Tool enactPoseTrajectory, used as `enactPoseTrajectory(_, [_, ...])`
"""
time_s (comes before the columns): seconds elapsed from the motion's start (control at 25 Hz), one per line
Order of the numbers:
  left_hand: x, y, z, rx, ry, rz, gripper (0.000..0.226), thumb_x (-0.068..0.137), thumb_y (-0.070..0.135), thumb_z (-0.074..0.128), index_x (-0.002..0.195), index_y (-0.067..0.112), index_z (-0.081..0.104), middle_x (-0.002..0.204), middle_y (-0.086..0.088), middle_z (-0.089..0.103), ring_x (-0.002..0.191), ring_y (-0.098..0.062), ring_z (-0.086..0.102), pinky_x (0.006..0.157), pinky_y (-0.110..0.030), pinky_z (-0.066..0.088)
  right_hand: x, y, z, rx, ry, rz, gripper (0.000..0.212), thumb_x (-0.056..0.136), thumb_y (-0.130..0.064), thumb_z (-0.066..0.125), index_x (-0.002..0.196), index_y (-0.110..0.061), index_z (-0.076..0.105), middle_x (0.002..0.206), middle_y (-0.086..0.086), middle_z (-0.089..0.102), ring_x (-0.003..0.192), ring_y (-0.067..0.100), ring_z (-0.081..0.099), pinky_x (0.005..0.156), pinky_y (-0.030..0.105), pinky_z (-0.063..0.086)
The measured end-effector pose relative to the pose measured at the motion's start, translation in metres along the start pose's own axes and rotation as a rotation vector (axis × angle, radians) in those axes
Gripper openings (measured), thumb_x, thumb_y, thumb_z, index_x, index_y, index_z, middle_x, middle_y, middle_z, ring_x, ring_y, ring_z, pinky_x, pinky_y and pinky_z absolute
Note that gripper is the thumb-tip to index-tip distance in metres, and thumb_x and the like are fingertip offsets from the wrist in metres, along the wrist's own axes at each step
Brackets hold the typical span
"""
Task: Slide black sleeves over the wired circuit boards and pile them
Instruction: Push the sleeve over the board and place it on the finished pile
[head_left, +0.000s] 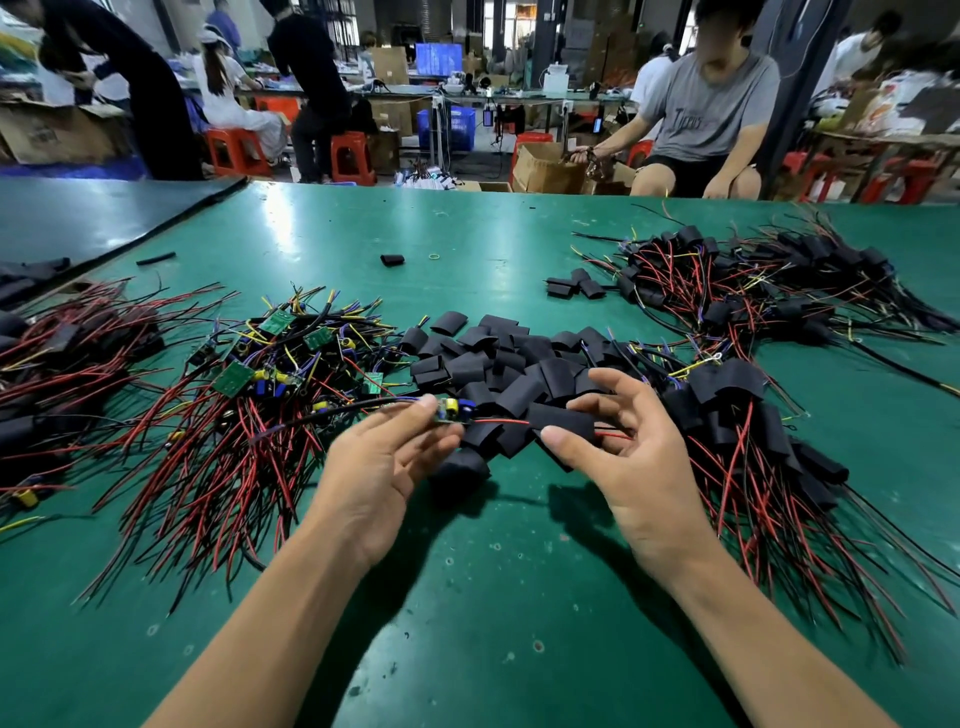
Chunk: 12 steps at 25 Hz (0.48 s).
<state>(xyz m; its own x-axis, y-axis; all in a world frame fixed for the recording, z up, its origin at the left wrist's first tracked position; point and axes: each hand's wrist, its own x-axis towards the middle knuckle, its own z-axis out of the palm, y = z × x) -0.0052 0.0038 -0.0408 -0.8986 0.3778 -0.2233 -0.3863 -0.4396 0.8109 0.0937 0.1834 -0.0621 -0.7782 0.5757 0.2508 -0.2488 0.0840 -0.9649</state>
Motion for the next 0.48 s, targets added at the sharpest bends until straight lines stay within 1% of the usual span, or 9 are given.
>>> enactPoseTrajectory(0.08, [-0.004, -0.005, 0.007, -0.050, -0.026, -0.130, 0.022, 0.074, 0.006, 0.071, 0.093, -0.001, 0.065, 0.080, -0.015, 0.073, 0.067, -0.020, 0.073, 0.056, -0.020, 0.058, 0.002, -0.006, 0.000, 0.243, 0.022, 0.089, 0.084, 0.055, -0.023, 0.089, 0.130, -0.020, 0.053, 0.097, -0.003, 0.074, 0.085, 0.015, 0.071, 0.073, 0.022, 0.056])
enactPoseTrajectory(0.16, [-0.006, -0.006, 0.011, -0.121, -0.028, -0.214, 0.019, 0.073, 0.004, 0.072, 0.091, 0.001, 0.065, 0.081, -0.019, 0.074, 0.063, -0.019, 0.073, 0.050, -0.019, 0.057, 0.006, -0.012, -0.001, 0.455, 0.033, 0.154, 0.094, 0.056, -0.014, 0.084, 0.140, -0.013, 0.043, 0.095, 0.003, 0.075, 0.077, 0.014, 0.069, 0.066, 0.021, 0.056])
enactPoseTrajectory(0.24, [-0.006, -0.004, 0.011, -0.170, -0.034, -0.231, 0.019, 0.071, 0.005, 0.073, 0.088, 0.002, 0.066, 0.081, -0.019, 0.074, 0.064, -0.019, 0.074, 0.049, -0.019, 0.056, 0.007, -0.016, -0.003, 0.579, 0.032, 0.195, 0.091, 0.063, -0.008, 0.077, 0.144, -0.012, 0.036, 0.098, 0.005, 0.075, 0.073, 0.012, 0.068, 0.066, 0.021, 0.057])
enactPoseTrajectory(0.36, [-0.008, -0.001, 0.010, -0.237, -0.056, -0.242, 0.021, 0.070, 0.005, 0.072, 0.089, 0.002, 0.065, 0.083, -0.020, 0.074, 0.064, -0.020, 0.074, 0.049, -0.020, 0.056, 0.005, -0.018, -0.005, 0.661, -0.020, 0.278, 0.075, 0.069, -0.007, 0.073, 0.138, -0.011, 0.044, 0.109, 0.004, 0.075, 0.075, 0.009, 0.068, 0.067, 0.021, 0.057])
enactPoseTrajectory(0.44, [-0.009, -0.002, 0.011, -0.267, -0.069, -0.261, 0.021, 0.071, 0.003, 0.070, 0.091, 0.000, 0.066, 0.084, -0.021, 0.073, 0.066, -0.021, 0.074, 0.052, -0.021, 0.057, 0.003, -0.016, -0.003, 0.695, -0.074, 0.335, 0.073, 0.072, -0.007, 0.071, 0.141, -0.004, 0.047, 0.109, 0.001, 0.074, 0.077, 0.007, 0.069, 0.066, 0.021, 0.057])
enactPoseTrajectory(0.48, [-0.010, -0.003, 0.012, -0.270, -0.080, -0.274, 0.020, 0.072, 0.002, 0.070, 0.091, -0.001, 0.066, 0.086, -0.023, 0.073, 0.067, -0.022, 0.075, 0.052, -0.021, 0.058, 0.001, -0.015, 0.000, 0.699, -0.093, 0.348, 0.076, 0.072, -0.006, 0.070, 0.143, -0.003, 0.045, 0.110, 0.001, 0.074, 0.080, 0.008, 0.070, 0.066, 0.020, 0.056])
